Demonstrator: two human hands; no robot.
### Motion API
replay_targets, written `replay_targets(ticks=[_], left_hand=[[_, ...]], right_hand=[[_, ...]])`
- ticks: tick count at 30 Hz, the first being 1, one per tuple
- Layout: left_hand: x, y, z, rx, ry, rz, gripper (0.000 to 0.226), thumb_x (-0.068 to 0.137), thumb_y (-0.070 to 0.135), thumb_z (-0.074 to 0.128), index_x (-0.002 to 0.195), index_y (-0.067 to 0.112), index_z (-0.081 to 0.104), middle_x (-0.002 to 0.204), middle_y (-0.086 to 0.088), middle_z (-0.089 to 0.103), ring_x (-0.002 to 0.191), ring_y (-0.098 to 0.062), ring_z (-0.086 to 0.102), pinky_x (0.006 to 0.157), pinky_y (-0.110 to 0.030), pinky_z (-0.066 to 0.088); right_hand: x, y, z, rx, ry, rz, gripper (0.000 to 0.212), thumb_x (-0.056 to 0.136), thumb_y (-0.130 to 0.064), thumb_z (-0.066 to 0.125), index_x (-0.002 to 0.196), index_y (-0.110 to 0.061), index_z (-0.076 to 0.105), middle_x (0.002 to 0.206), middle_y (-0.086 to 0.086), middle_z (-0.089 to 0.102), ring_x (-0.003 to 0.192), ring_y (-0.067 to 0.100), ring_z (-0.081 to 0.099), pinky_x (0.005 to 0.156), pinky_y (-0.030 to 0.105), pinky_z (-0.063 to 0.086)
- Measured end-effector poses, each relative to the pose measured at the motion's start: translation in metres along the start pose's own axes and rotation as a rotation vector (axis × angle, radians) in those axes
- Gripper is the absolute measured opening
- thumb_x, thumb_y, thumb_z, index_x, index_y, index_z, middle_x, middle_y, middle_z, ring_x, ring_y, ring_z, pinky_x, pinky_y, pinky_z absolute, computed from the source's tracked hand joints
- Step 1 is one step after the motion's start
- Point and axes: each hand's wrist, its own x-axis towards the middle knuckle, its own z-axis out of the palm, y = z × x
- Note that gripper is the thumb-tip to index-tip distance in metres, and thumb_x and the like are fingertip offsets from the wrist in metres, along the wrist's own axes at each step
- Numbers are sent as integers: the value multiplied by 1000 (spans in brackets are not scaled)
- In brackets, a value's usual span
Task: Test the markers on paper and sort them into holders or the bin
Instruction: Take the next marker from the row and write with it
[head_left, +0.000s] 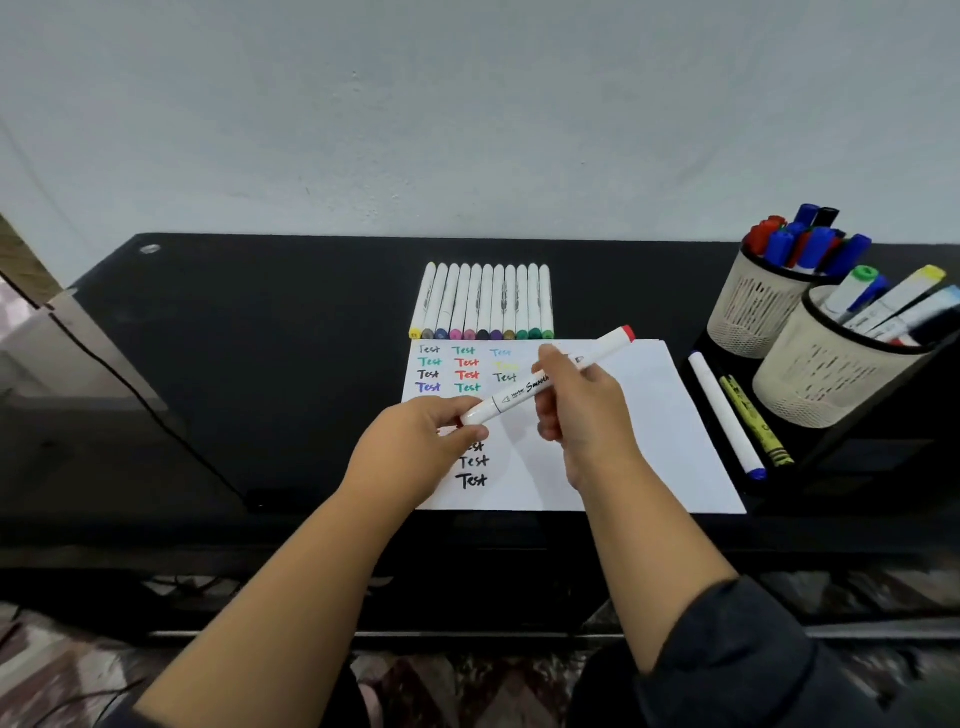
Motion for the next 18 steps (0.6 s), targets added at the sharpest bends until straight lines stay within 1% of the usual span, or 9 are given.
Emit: replay_targets(ticks=[2, 4, 5, 7, 9, 11, 13, 15, 18], left_hand=[[-2, -3, 2, 50, 23, 33, 31, 89, 38, 61, 119, 41, 60, 85, 23, 57, 72, -3, 54, 64, -22, 46], [-2, -4, 3, 102, 21, 63, 33, 90, 38, 59, 123, 40, 58, 94, 21, 54, 80, -2, 53, 65, -17, 42], [-1, -5, 3, 131, 8, 68, 34, 90, 39, 58, 124, 39, 57, 96, 21, 53, 80, -3, 53, 65, -16, 42], [1, -4, 0, 139, -33, 49, 34, 89, 40, 59, 123, 41, 57, 93, 19, 57, 72, -4, 54, 63, -20, 44], [3, -3, -3, 88, -83, 13, 32, 88, 39, 61, 120, 43, 59, 85, 13, 63, 62, -5, 53, 61, -24, 47], [5, -1, -5, 49, -139, -13, 29, 88, 40, 61, 116, 42, 62, 79, 9, 65, 58, -6, 50, 56, -23, 43], [6, 1, -9, 7, -195, -27, 21, 87, 41, 61, 108, 44, 65, 78, 2, 67, 55, -8, 46, 50, -19, 38], [6, 4, -12, -67, -226, -53, 9, 86, 40, 63, 91, 46, 66, 90, -6, 69, 58, -9, 47, 46, -15, 39], [6, 3, -16, -132, -260, -70, 12, 85, 36, 66, 74, 43, 67, 103, -8, 69, 73, -14, 51, 56, -18, 42]], right_hand=[[-2, 5, 5, -35, -29, 29, 23, 90, -28, 62, 72, -15, 58, 43, -6, 46, 36, 6, 37, 38, 18, 31], [-3, 10, 8, -48, -40, 54, 25, 89, -28, 64, 69, -15, 56, 41, -6, 44, 35, 6, 35, 37, 18, 30], [-3, 11, 10, -51, -39, 61, 25, 89, -27, 64, 69, -16, 56, 41, -7, 44, 35, 6, 35, 37, 17, 29], [-2, 12, 12, -57, -28, 70, 23, 91, -24, 62, 71, -16, 56, 39, -8, 44, 34, 5, 35, 37, 17, 30], [-2, 11, 14, -53, -23, 74, 21, 92, -21, 58, 72, -15, 54, 37, -11, 44, 31, 4, 35, 35, 16, 30], [-2, 11, 14, -54, -39, 68, 24, 93, -18, 55, 70, -16, 50, 35, -12, 42, 30, 3, 32, 35, 15, 28], [-2, 12, 14, -61, -53, 57, 26, 94, -16, 52, 68, -16, 48, 34, -13, 40, 29, 3, 30, 35, 16, 26], [0, 11, 14, -56, -66, 51, 28, 94, -15, 51, 66, -15, 46, 34, -13, 39, 30, 4, 28, 37, 17, 24], [3, 12, 13, -21, -101, 44, 31, 94, -13, 50, 64, -14, 40, 36, -11, 36, 34, 6, 23, 40, 19, 21]])
